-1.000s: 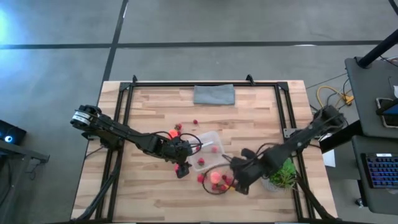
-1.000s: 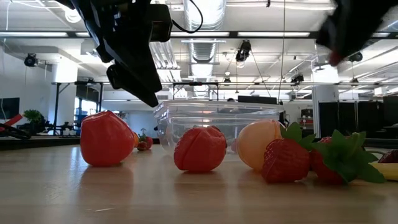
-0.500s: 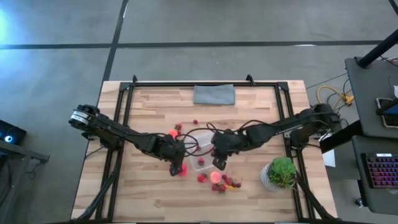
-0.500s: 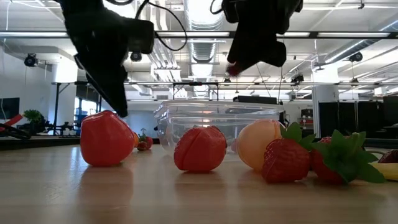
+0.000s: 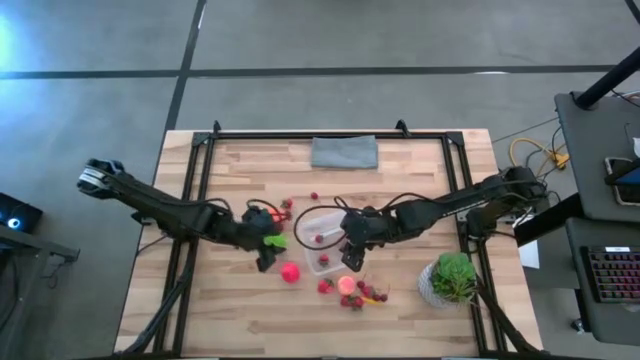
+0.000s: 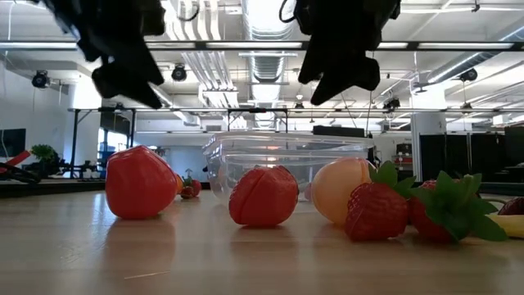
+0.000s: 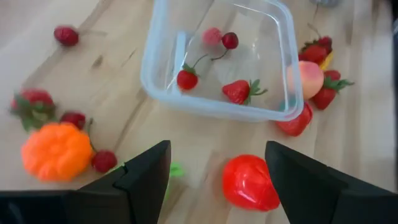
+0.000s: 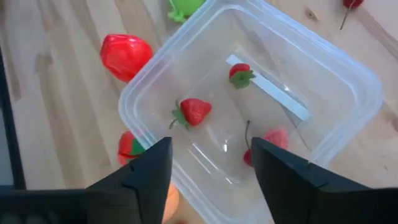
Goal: Pick and placing Produce into tupperware
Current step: Put the green melon into the transparent container
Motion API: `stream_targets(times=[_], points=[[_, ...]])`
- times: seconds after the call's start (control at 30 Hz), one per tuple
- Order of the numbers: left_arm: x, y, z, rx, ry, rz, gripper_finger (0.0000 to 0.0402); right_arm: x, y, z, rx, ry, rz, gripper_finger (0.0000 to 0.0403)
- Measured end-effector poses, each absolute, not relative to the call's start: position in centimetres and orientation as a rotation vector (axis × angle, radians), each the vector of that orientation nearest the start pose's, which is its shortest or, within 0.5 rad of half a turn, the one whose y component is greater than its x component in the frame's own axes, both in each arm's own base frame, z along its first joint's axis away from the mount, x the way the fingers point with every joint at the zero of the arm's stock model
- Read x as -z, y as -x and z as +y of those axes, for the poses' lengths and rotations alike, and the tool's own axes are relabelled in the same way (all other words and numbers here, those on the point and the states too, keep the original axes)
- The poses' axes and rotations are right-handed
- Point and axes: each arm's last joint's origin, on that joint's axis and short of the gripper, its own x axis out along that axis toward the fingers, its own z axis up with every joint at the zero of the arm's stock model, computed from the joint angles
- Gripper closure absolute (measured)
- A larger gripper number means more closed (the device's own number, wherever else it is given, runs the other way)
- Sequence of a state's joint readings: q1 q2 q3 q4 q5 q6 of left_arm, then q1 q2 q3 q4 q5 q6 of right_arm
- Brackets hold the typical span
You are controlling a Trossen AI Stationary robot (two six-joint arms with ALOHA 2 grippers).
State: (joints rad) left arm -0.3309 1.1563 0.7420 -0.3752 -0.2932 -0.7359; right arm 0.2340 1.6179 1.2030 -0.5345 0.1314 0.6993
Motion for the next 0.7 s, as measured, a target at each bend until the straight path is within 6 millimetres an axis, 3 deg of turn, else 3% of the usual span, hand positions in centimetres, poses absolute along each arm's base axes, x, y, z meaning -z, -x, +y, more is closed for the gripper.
stream_targets(times=[0.17,0.3,0.47,0.7], points=[[-21.3,-20.2,-6.2,-0.239,0.602,0.640,0.0155,-24.9,-30.4,9.3,0.198,-0.407,1.051,0.0173],[-21.2,-19.8,-6.1,-0.218,0.626,0.595,0.0155,-24.7,-28.6,13.1,0.077,-0.354,1.123,0.0173],[-21.4,-20.0,-6.2,-0.193,0.549,0.593,0.0155,-24.0,-26.5,17.1,0.090,-0.303,1.121,0.0177],[-20.6,-20.5,-6.4,-0.143,0.350,0.635,0.0155,-22.6,-24.6,18.7,0.236,-0.362,1.127,0.0177]])
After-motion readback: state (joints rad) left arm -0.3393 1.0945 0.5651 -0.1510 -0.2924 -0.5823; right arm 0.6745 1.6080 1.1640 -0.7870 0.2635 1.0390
